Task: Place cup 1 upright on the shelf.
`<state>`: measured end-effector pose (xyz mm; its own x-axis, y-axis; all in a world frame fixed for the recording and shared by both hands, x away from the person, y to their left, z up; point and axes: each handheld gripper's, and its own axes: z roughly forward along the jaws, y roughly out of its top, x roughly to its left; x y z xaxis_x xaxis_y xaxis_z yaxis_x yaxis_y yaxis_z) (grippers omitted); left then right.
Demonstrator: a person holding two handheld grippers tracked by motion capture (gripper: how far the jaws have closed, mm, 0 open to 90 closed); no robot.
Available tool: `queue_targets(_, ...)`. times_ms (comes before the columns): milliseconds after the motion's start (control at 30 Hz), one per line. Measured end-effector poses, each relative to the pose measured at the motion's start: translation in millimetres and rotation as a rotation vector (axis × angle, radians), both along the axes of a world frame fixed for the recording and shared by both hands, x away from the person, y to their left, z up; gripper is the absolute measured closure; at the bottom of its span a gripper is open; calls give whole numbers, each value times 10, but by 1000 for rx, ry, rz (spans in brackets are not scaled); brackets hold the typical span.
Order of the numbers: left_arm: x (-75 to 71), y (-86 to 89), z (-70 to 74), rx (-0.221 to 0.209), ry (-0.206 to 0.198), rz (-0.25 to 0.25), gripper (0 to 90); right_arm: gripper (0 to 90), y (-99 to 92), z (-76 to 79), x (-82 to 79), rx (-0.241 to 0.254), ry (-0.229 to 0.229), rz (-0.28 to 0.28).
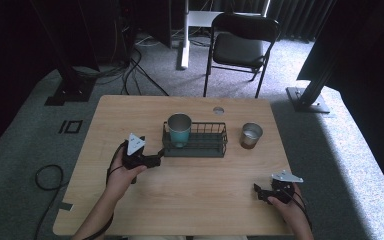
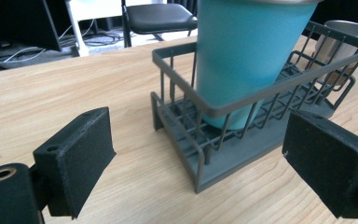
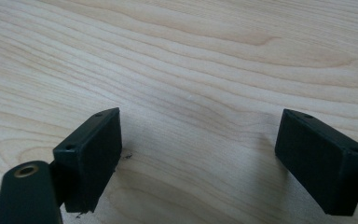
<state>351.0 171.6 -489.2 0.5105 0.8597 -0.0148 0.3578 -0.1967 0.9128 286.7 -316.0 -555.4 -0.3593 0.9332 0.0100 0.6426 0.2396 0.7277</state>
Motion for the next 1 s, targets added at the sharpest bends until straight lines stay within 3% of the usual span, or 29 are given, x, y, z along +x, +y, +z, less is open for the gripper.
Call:
queue_targets(133, -54, 76, -54, 27, 8, -6, 94, 143, 0, 0, 0, 0, 0, 0)
queue_targets(433, -192, 290, -184, 17, 20, 35, 94, 142, 0, 0, 0, 0, 0, 0)
queue_targets(700, -296, 453, -286, 59, 24, 53, 95, 142, 0, 0, 0, 0, 0, 0)
queue_targets(1000, -414, 693, -372, 66, 51, 86, 95, 142, 1, 0, 0, 1, 1, -1)
